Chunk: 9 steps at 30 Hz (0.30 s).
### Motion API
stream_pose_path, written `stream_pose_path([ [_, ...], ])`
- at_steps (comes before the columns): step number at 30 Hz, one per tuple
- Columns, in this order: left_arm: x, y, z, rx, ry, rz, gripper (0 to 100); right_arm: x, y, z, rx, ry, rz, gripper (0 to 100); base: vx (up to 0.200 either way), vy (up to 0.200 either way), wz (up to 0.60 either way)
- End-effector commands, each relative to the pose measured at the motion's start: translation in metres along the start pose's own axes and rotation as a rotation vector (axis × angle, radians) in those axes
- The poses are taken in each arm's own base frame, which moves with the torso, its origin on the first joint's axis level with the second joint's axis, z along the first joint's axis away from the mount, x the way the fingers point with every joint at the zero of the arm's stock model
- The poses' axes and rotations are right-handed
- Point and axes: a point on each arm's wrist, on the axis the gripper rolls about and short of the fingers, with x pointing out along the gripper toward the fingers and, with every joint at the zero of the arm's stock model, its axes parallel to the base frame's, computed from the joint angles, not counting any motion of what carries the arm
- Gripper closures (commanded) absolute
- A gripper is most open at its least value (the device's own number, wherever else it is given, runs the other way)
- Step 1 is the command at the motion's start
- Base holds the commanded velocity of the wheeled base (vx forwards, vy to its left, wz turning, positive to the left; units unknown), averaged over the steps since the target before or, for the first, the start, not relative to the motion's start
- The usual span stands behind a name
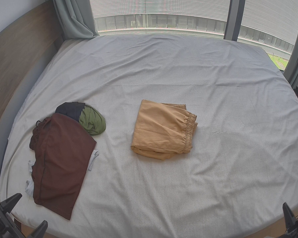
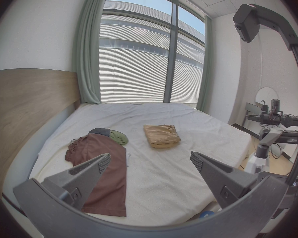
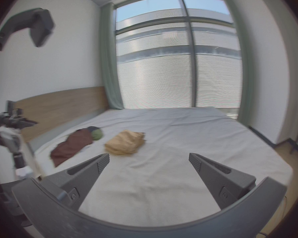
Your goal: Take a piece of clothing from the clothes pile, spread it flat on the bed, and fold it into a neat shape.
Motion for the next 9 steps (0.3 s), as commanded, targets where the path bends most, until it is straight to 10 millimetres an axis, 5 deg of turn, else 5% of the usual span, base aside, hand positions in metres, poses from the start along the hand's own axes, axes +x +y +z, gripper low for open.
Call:
stream_pose_path([
  [1,-0.0178,-0.0087,-0.0203,-0.003,-0.101,0.166,0,-0.002,-0.0046,-0.0097,0.003,0.022,-0.225,0,0.0,0.0,0.0],
  [9,-0.0194,-0.0023,-0.0254,-0.014,-0.045,0.466,0,-0.0018,-0.0038,-0.0099,-0.021,0.027,-0.185,0,0.0,0.0,0.0],
])
